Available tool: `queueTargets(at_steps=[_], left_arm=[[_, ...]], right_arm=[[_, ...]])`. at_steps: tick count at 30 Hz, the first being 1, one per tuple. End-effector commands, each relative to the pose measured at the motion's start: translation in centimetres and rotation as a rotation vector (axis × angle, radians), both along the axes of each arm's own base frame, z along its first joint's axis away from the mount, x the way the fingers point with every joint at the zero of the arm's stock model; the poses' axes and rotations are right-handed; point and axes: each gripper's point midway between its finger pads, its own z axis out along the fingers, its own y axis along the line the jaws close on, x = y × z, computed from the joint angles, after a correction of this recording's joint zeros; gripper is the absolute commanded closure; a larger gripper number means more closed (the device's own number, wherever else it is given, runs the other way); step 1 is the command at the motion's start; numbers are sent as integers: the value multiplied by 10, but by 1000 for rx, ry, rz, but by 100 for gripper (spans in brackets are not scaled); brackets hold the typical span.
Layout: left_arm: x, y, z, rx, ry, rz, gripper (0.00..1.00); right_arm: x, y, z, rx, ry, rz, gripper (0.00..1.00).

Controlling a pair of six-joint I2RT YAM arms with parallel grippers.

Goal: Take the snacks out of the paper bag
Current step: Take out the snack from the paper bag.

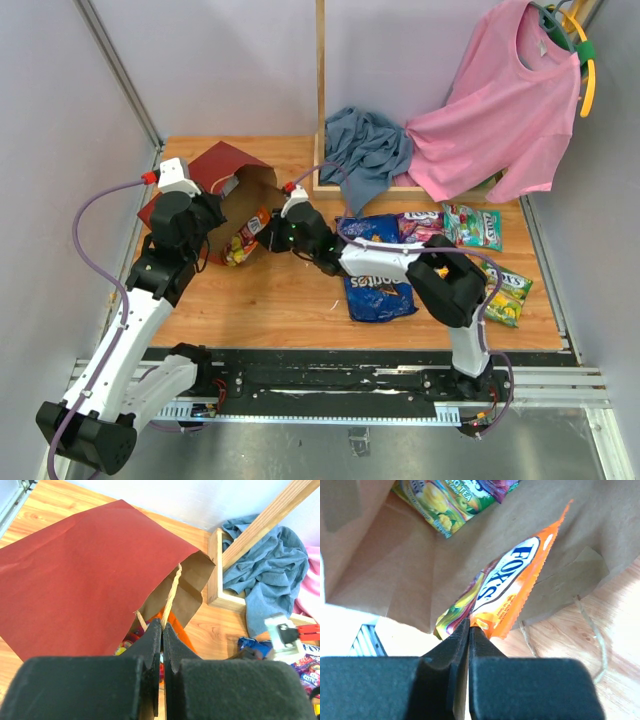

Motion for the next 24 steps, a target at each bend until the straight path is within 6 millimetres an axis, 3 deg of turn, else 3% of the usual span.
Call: queueTargets(at_steps=[1,5,9,12,16,20,24], left_arm=[[0,8,9,-2,-35,34,100],[0,9,9,0,-36,37,99],[0,10,9,2,-38,41,100],[0,10,9,6,-36,43,99],[0,11,11,7,-40,50,100],[-1,13,12,10,-46,53,99],[-2,14,13,11,-47,58,100]], right_arm=[[4,-21,33,52,-104,102,99],[10,-44,49,76,-117,224,99],[13,-65,51,-100,-145,344,99],[9,-89,51,-243,-203,421,99],[13,-128,57,-196,-175,461,99],[31,-168,47,-141,-75,421,99],[37,-191,35,-178,-41,388,99]])
